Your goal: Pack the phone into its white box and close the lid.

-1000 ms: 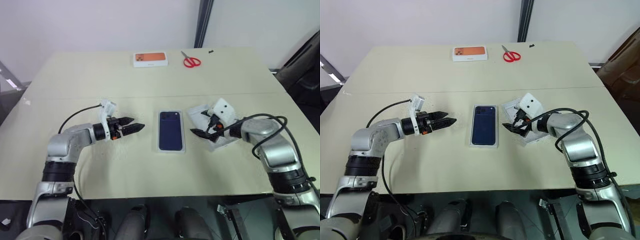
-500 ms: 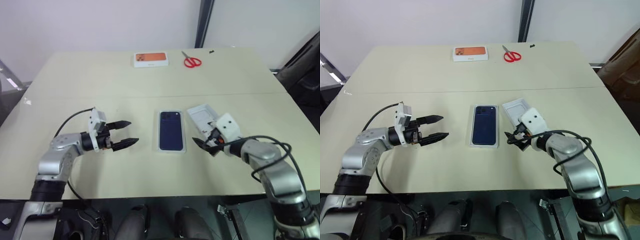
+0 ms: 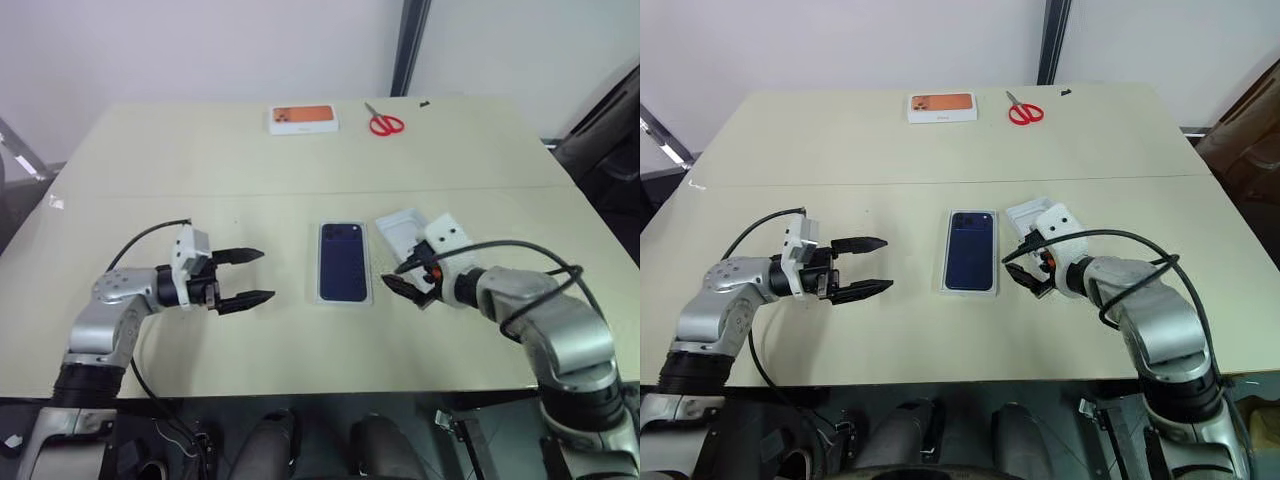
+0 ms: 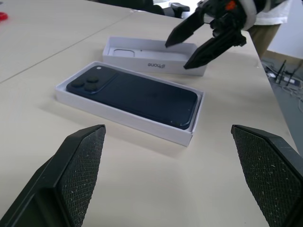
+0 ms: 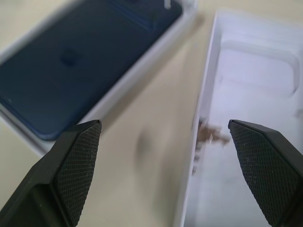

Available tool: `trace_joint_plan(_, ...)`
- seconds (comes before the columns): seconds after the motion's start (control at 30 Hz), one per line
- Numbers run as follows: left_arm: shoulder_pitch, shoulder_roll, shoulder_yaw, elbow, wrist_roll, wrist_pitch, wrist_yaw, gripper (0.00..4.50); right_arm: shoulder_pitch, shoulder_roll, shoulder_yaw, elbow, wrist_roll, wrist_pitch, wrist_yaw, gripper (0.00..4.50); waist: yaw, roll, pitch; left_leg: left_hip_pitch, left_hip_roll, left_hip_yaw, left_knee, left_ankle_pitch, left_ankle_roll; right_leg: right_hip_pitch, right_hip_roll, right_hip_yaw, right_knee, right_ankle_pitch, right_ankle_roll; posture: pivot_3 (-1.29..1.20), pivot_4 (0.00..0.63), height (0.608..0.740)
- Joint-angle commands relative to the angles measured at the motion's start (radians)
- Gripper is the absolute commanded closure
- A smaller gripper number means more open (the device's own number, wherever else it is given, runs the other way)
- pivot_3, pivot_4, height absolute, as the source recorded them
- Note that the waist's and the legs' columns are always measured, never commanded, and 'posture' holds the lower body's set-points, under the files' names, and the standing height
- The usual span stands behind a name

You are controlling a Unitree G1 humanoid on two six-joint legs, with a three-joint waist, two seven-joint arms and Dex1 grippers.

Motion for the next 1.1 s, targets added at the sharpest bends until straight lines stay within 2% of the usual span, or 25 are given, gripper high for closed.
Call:
trace_joint_plan(0.03, -0.016, -0.006, -0.003, -0.012, 0.006, -0.029, 0.001, 0.04, -0.112, -0.002, 0.003, 0.055, 0.035, 0.103, -0.007, 0.00, -0.002, 0.000, 0.000, 0.000, 0.000, 0.000, 0.000, 0.000, 0.000, 0.000, 0.000, 0.000, 0.000, 0.000, 0.000, 0.00, 0.150, 0.734)
trace_joint_plan(0.37, 0.021, -0.040, -0.021, -0.064, 0.010, -0.025, 0.052, 0.04, -0.196, -0.041, 0.115, 0.156, 0.065, 0.152, -0.015, 0.00, -0.002, 0.000, 0.000, 0.000, 0.000, 0.000, 0.000, 0.000, 0.000, 0.000, 0.000, 0.000, 0.000, 0.000, 0.000, 0.00, 0.150, 0.734)
trace_joint_plan(0.8, 0.061, -0.061, -0.025, -0.123, 0.002, -0.001, 0.115, 0.04, -0.261, -0.053, 0.181, 0.290, 0.048, 0.057, -0.027, 0.00, -0.003, 0.000, 0.000, 0.000, 0.000, 0.001, 0.000, 0.000, 0.000, -0.001, 0.000, 0.000, 0.001, 0.000, 0.000, 0.00, 0.150, 0.734)
trace_joint_plan(0.9, 0.060, -0.064, -0.028, -0.126, 0.003, 0.005, 0.124, 0.00, -0.259, -0.057, 0.198, 0.317, 0.040, 0.031, -0.030, 0.78, -0.002, 0.000, 0.000, 0.000, 0.000, 0.001, 0.000, 0.000, 0.000, 0.000, 0.000, 0.000, 0.000, 0.000, 0.000, 0.00, 0.150, 0.734)
trace_joint_plan(0.97, 0.060, -0.066, -0.029, -0.126, 0.003, 0.006, 0.129, 0.00, -0.259, -0.058, 0.203, 0.325, 0.034, 0.022, -0.037, 1.71, -0.003, 0.000, 0.000, 0.000, 0.000, 0.001, 0.000, 0.000, 0.000, -0.001, 0.000, 0.000, 0.001, 0.000, 0.000, 0.00, 0.150, 0.734)
trace_joint_plan(1.0, 0.060, -0.067, -0.030, -0.127, 0.004, 0.007, 0.131, 0.00, -0.258, -0.058, 0.206, 0.329, 0.030, 0.018, -0.040, 2.34, -0.003, 0.000, 0.000, 0.000, 0.000, 0.001, 0.000, 0.000, 0.000, -0.001, 0.000, 0.000, 0.001, 0.000, 0.000, 0.00, 0.150, 0.734)
trace_joint_plan(1.1, 0.060, -0.072, -0.031, -0.132, 0.002, 0.013, 0.140, 0.00, -0.258, -0.062, 0.213, 0.339, 0.016, 0.008, -0.048, 3.86, -0.003, 0.000, 0.000, 0.000, 0.000, 0.001, 0.000, 0.000, 0.000, -0.001, 0.000, 0.000, 0.001, 0.000, 0.000, 0.00, 0.150, 0.734)
